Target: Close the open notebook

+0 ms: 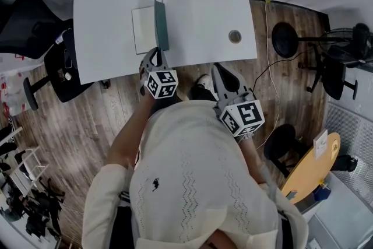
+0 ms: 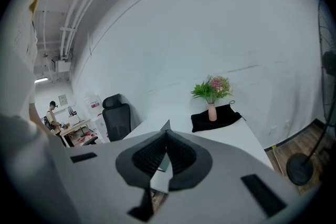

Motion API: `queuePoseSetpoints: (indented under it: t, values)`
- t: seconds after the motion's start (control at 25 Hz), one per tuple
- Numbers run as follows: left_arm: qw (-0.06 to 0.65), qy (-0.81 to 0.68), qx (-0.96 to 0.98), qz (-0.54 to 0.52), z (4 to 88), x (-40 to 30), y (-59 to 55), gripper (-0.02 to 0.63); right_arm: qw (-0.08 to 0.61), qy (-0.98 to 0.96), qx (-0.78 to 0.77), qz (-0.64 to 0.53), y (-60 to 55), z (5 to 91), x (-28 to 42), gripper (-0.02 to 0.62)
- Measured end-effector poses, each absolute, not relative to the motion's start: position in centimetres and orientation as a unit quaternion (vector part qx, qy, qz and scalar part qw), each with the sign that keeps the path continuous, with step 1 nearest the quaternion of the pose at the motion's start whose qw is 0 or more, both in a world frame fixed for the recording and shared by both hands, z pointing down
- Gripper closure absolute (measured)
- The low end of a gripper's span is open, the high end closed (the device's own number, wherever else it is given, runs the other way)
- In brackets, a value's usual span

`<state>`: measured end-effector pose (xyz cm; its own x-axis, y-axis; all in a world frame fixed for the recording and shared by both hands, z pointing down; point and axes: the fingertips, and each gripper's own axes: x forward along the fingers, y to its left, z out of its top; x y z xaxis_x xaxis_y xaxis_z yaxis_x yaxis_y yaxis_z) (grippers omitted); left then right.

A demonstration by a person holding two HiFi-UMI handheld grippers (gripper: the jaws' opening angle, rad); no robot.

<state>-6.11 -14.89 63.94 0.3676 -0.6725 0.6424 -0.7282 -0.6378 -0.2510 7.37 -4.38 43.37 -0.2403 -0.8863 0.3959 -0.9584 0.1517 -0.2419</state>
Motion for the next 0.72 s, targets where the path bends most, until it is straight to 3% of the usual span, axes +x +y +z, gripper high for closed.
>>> queuePoseSetpoints:
  t: [0.72]
  values:
    - [0.077, -0.41, 0.832, 0.367, 65.4, -8.1, -15.3, 0.577, 0.085, -0.753, 0.616, 0.216, -5.6, 43.3, 5.2, 0.594]
